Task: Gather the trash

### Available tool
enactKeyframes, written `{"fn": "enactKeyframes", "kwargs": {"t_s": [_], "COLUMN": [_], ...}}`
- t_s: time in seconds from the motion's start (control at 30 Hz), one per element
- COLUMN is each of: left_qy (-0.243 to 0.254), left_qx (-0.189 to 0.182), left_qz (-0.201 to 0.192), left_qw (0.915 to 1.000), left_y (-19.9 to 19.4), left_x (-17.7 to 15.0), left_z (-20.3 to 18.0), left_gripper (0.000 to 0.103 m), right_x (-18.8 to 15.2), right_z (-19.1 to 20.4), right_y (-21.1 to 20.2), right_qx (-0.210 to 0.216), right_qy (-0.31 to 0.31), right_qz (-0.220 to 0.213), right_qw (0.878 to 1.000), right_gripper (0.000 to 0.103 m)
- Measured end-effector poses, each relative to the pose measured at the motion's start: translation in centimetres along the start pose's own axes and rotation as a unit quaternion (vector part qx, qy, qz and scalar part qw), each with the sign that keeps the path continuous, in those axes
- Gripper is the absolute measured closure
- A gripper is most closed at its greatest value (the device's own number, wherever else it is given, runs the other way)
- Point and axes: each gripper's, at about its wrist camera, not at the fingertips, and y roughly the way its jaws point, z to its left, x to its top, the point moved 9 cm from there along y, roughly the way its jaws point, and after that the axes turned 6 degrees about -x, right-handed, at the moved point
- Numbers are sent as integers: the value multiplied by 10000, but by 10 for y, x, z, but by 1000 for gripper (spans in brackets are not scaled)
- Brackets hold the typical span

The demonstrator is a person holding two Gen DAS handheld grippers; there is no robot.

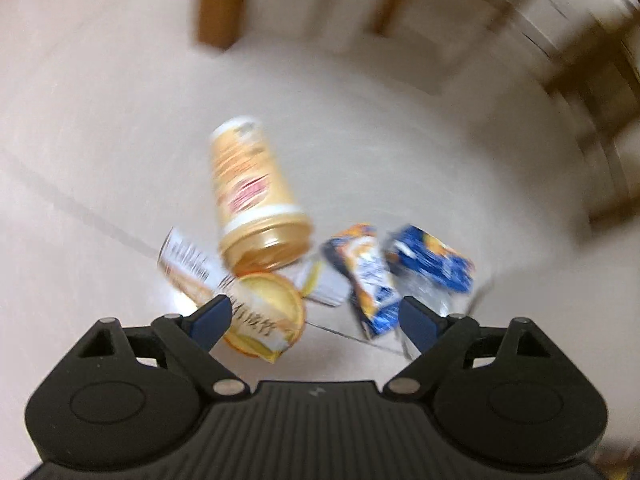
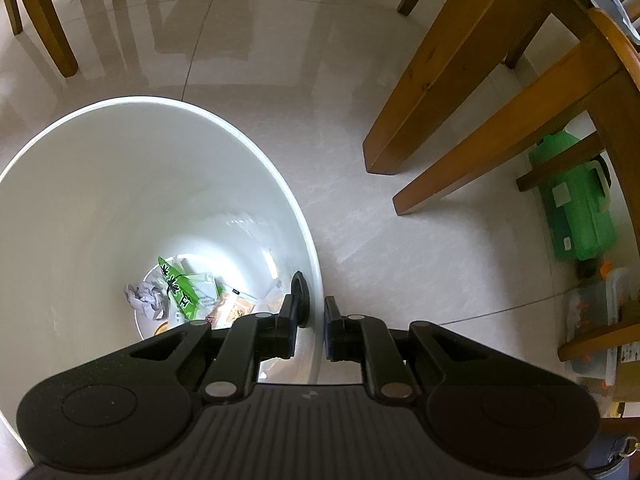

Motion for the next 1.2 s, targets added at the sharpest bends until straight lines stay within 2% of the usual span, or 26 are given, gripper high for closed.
{"fn": "enactKeyframes", "kwargs": {"t_s": [0.1, 0.27, 0.4, 0.47, 0.53, 0.6, 0.77, 0.87, 1.2], "left_qy": [-779, -1803, -2341, -2513, -2612, -2633, -2529, -2400, -1999], "left_qx": [70, 156, 159, 166, 168, 167, 156, 238, 255], "left_qz": [-87, -260, -318, -299, -256, -292, -408, -437, -402], "left_qw": [9969, 9831, 9716, 9673, 9648, 9641, 9665, 9695, 9786], "left_y": [21, 42, 51, 56, 60, 62, 61, 59, 41], "left_x": [1, 1, -2, -5, -7, -7, -4, -1, 10], "left_z": [31, 69, 85, 90, 93, 94, 91, 87, 76], "left_gripper": [20, 23, 25, 30, 35, 44, 55, 58, 60], "right_x": [0, -1, -1, -1, -1, -1, -1, -1, 0], "right_z": [1, 3, 3, 3, 3, 4, 4, 4, 5], "right_y": [0, 0, 0, 0, 0, 0, 1, 1, 2], "right_qx": [-23, -54, -61, -72, -83, -88, -99, -111, -121], "right_qy": [-9, -57, -70, -85, -102, -109, -110, -116, -109], "right_qz": [-10, -31, -36, -43, -55, -65, -71, -76, -75], "right_qw": [10000, 10000, 10000, 9999, 9999, 9999, 9999, 9998, 9998], "right_gripper": [87, 87, 87, 87, 87, 87, 87, 86, 86]}}
